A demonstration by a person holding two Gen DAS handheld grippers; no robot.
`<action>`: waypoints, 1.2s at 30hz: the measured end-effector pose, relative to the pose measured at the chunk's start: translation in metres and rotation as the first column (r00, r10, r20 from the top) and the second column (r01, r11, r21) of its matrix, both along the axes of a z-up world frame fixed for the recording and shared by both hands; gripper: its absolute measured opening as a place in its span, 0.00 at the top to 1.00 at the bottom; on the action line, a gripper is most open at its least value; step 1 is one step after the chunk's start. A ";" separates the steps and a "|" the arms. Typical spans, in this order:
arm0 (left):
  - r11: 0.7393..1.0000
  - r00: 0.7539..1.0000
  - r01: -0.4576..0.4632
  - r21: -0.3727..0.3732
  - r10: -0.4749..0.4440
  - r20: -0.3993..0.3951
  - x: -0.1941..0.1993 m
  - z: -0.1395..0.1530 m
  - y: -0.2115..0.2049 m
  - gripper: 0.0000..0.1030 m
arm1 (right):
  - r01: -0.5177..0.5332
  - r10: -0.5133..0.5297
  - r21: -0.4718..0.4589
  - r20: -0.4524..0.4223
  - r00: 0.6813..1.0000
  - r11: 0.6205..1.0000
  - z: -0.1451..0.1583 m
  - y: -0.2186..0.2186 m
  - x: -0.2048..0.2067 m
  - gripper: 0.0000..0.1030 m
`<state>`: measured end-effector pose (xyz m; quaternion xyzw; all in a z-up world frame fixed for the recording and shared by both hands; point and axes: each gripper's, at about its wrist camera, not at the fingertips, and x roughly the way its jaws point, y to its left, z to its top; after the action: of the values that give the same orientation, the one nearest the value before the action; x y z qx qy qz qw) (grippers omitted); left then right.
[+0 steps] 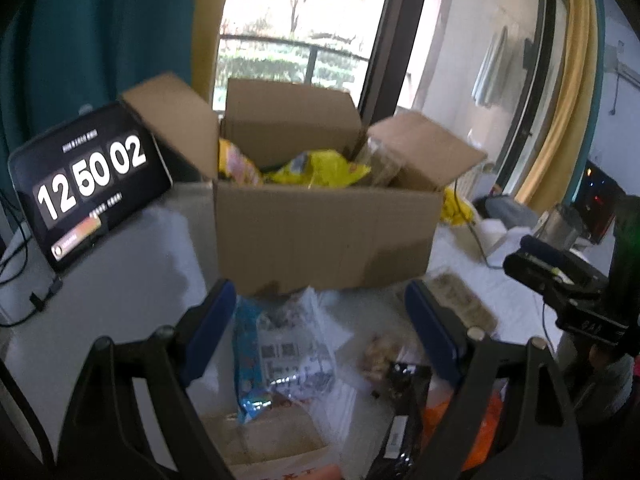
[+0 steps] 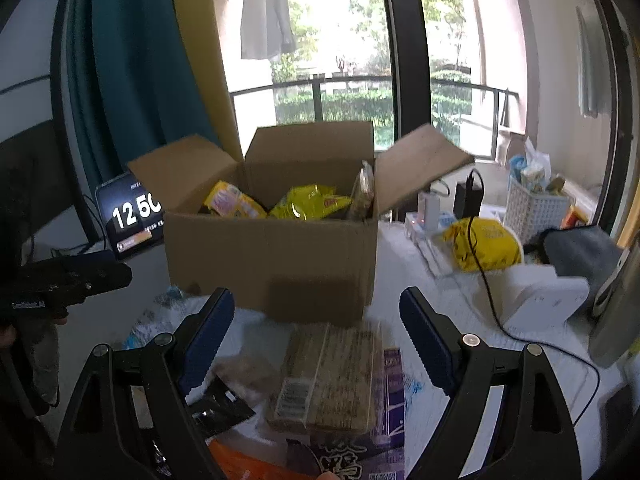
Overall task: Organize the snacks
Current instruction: 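Withdraw both tools from the box toward the remaining snacks, then grasp the white printed bag with the left tool while the right tool grasps the rice cracker pack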
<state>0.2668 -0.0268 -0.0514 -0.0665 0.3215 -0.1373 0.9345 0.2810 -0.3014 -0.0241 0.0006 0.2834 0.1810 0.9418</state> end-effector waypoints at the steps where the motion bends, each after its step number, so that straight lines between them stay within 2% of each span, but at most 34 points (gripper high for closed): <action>1: 1.000 1.000 -0.002 0.005 0.002 -0.015 0.002 -0.005 -0.001 0.15 | -0.001 0.001 -0.001 -0.013 1.000 1.000 -0.005 0.000 0.001 0.15; 8: 0.999 0.992 -0.027 0.034 0.031 -0.119 0.019 -0.035 0.001 0.15 | 0.001 -0.002 -0.009 -0.082 0.997 1.000 -0.032 -0.001 0.013 0.15; 19: 0.997 0.974 -0.026 0.067 0.041 -0.221 0.041 -0.067 -0.004 0.15 | -0.015 0.008 -0.034 -0.201 0.980 0.999 -0.070 0.010 0.035 0.15; 31: 0.990 0.956 -0.052 0.130 0.087 -0.280 0.055 -0.089 -0.003 0.15 | -0.030 -0.008 -0.154 -0.239 0.971 0.988 -0.091 0.026 0.040 0.15; 36: 0.993 0.957 -0.051 0.107 0.079 -0.278 0.056 -0.091 0.002 0.16 | -0.040 -0.009 -0.204 -0.234 0.972 0.978 -0.097 0.034 0.040 0.13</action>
<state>0.3231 -0.0250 -0.1429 -0.0494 0.4552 -0.0795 0.8855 0.3208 -0.2674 -0.1207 -0.0783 0.4097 0.1565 0.8953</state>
